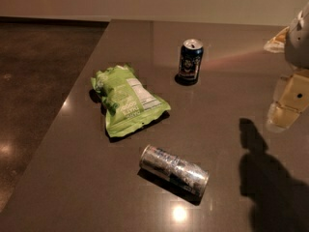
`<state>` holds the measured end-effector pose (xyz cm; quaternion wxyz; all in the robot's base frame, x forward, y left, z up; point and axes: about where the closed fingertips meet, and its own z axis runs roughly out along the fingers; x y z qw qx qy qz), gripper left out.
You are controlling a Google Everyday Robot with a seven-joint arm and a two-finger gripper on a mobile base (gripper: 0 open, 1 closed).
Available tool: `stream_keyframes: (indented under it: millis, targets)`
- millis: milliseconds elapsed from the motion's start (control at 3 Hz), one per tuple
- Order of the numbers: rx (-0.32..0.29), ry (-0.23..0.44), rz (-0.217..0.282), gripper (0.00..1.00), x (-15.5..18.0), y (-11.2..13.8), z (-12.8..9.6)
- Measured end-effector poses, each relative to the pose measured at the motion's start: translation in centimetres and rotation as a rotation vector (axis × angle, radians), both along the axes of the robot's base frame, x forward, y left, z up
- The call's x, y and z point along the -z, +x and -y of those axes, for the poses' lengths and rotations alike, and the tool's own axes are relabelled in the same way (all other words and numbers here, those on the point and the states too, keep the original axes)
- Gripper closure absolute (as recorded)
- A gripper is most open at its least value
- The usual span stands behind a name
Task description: Pick redbull can
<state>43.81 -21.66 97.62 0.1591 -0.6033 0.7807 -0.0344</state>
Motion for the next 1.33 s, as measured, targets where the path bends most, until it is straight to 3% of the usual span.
stream_keyframes:
  millis: [333, 667, 1333]
  targets:
    - [0.001, 0.002, 0.002, 0.00, -0.1, 0.0, 0.0]
    - [-0.027, 0.039, -0.017, 0.00, 0.7, -1.4, -1.8]
    - [-0.101, 0.138, -0.063, 0.00, 4.1, -5.2, -8.1]
